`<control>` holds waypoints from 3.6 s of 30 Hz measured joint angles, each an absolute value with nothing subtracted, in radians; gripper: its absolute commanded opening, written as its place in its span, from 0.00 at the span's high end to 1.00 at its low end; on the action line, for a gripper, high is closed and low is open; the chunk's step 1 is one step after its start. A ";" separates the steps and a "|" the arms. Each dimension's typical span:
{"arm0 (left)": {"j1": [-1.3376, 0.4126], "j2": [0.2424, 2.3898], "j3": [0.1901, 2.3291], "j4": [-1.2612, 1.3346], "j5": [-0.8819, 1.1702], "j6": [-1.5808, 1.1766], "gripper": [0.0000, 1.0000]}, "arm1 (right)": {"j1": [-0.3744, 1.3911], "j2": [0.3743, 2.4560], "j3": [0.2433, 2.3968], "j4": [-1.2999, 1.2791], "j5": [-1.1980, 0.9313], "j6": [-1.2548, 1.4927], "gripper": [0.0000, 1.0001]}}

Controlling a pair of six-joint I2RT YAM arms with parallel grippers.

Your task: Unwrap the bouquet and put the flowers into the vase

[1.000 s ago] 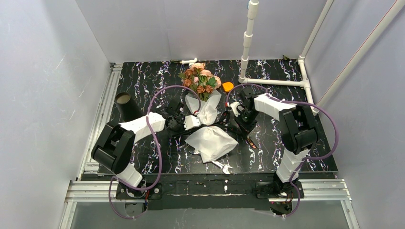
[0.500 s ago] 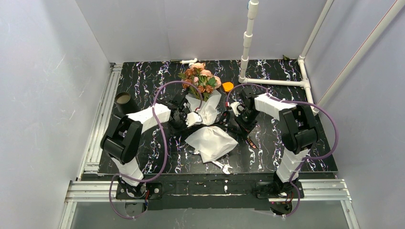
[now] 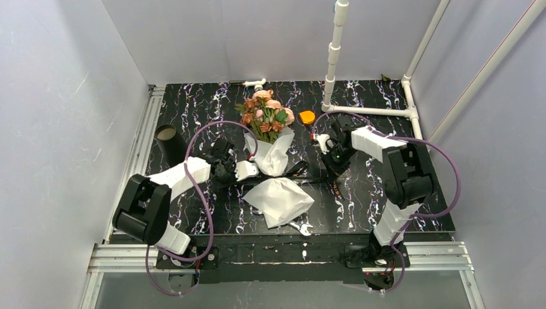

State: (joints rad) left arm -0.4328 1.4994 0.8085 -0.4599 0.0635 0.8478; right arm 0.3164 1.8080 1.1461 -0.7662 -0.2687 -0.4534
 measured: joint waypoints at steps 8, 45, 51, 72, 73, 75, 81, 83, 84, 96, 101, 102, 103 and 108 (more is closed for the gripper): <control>-0.312 1.416 0.728 -0.464 0.039 0.974 1.00 | 0.238 1.760 1.088 -0.769 -0.251 -0.503 0.99; -0.263 1.256 0.809 -0.743 0.389 1.076 0.21 | 0.284 1.669 1.033 -0.835 -0.210 -0.675 0.22; -0.370 1.324 0.775 -0.639 0.377 1.002 0.23 | 0.339 1.727 1.087 -0.793 -0.209 -0.686 0.30; -0.414 1.463 0.781 -0.546 0.252 0.952 0.78 | 0.421 1.735 1.069 -0.707 -0.120 -0.710 0.99; -0.414 1.464 0.783 -0.548 0.250 0.951 0.85 | 0.421 1.735 1.069 -0.707 -0.121 -0.710 0.99; -0.414 1.464 0.784 -0.554 0.242 0.955 1.00 | 0.421 1.735 1.071 -0.709 -0.121 -0.710 0.99; -0.395 1.463 0.786 -0.570 0.222 0.986 1.00 | 0.419 1.734 1.071 -0.716 -0.120 -0.710 0.99; -0.373 1.461 0.785 -0.577 0.220 1.000 1.00 | 0.418 1.734 1.071 -0.716 -0.121 -0.710 0.99; -0.356 1.458 0.783 -0.580 0.218 1.009 1.00 | 0.416 1.733 1.071 -0.716 -0.121 -0.710 0.99; -0.199 1.372 0.710 -0.606 0.150 1.164 1.00 | 0.319 1.731 1.058 -0.793 -0.133 -0.699 0.99; -0.183 1.362 0.704 -0.618 0.145 1.186 1.00 | 0.265 1.729 1.050 -0.869 -0.135 -0.717 0.88; -0.183 1.362 0.704 -0.619 0.146 1.187 1.00 | 0.260 1.729 1.050 -0.880 -0.144 -0.722 0.74; -0.183 1.362 0.704 -0.619 0.147 1.186 1.00 | 0.258 1.729 1.050 -0.889 -0.160 -0.725 0.63; -0.183 1.365 0.708 -0.626 0.147 1.186 1.00 | 0.326 1.728 1.077 -0.904 -0.221 -0.704 0.41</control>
